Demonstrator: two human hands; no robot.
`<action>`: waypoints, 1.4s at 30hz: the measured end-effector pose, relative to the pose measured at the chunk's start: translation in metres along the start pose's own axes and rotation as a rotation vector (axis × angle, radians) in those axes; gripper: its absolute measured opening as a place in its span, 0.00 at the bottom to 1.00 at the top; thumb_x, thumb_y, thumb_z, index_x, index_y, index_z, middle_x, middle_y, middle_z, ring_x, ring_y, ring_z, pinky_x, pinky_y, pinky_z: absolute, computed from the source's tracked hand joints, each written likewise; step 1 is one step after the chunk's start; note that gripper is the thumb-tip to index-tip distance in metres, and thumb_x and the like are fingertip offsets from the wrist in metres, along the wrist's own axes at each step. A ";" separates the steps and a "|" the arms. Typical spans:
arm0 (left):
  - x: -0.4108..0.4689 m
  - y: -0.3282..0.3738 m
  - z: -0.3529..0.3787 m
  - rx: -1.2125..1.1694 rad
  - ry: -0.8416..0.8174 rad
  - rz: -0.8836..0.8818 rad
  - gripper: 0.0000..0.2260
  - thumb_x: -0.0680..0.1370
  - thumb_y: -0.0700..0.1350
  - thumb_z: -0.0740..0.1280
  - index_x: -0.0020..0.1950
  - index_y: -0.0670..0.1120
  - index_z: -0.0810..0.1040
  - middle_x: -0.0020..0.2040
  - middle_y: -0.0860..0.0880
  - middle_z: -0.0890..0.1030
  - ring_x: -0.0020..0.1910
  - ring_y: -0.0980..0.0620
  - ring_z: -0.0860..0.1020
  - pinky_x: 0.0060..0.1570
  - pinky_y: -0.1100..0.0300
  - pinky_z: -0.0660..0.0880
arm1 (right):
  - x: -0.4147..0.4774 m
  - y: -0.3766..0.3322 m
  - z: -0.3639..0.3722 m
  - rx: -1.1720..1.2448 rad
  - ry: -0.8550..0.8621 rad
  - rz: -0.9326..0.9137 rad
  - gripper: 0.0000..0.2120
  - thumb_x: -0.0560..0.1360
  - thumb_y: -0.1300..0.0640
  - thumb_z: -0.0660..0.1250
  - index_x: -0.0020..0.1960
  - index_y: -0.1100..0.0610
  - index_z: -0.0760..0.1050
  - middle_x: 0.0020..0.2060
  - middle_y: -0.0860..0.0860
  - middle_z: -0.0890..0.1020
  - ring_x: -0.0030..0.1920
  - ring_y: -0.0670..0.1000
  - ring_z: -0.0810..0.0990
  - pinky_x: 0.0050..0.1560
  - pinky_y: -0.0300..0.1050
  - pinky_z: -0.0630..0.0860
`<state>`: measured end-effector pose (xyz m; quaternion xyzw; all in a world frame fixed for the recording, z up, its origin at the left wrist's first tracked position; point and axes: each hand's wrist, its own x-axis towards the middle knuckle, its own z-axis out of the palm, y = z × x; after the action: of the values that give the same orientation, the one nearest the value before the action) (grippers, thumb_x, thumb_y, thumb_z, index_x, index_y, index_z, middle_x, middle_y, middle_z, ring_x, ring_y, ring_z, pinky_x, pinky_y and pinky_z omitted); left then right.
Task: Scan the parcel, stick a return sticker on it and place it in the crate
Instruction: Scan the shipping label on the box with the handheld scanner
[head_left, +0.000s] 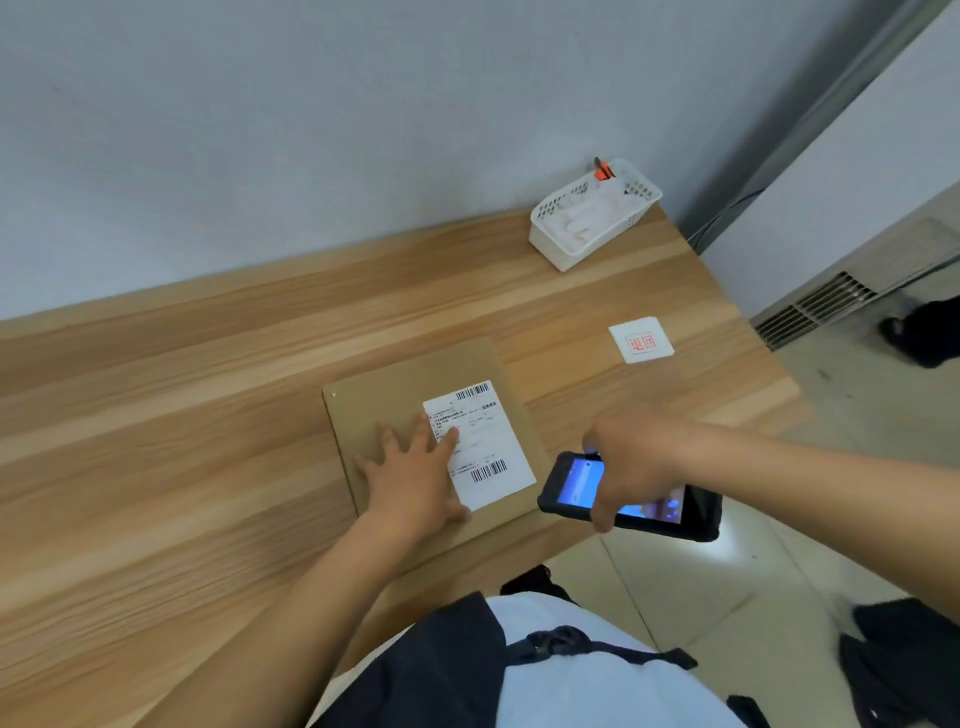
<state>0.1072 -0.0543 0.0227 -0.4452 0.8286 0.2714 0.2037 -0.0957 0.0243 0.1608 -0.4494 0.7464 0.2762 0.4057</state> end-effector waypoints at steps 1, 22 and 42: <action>0.000 0.000 0.000 0.004 -0.006 0.001 0.49 0.68 0.64 0.73 0.80 0.60 0.47 0.82 0.51 0.44 0.77 0.31 0.40 0.68 0.25 0.52 | 0.000 -0.001 0.000 -0.011 0.002 0.011 0.25 0.58 0.48 0.79 0.49 0.56 0.75 0.25 0.51 0.83 0.24 0.51 0.84 0.34 0.41 0.79; 0.003 -0.002 0.004 0.065 0.011 0.047 0.50 0.67 0.67 0.70 0.80 0.58 0.45 0.82 0.48 0.42 0.78 0.31 0.41 0.68 0.24 0.51 | 0.003 -0.003 0.007 -0.057 0.005 0.057 0.21 0.56 0.44 0.77 0.41 0.55 0.74 0.28 0.50 0.81 0.26 0.50 0.78 0.29 0.38 0.73; 0.006 0.013 0.003 0.003 0.013 -0.019 0.48 0.69 0.62 0.71 0.80 0.59 0.45 0.82 0.49 0.42 0.77 0.30 0.37 0.68 0.24 0.48 | 0.020 0.050 0.008 0.076 0.137 0.091 0.23 0.55 0.41 0.76 0.39 0.54 0.72 0.30 0.50 0.81 0.27 0.51 0.79 0.27 0.39 0.70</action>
<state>0.0936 -0.0504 0.0205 -0.4544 0.8263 0.2651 0.2014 -0.1426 0.0439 0.1417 -0.4173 0.8020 0.2344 0.3574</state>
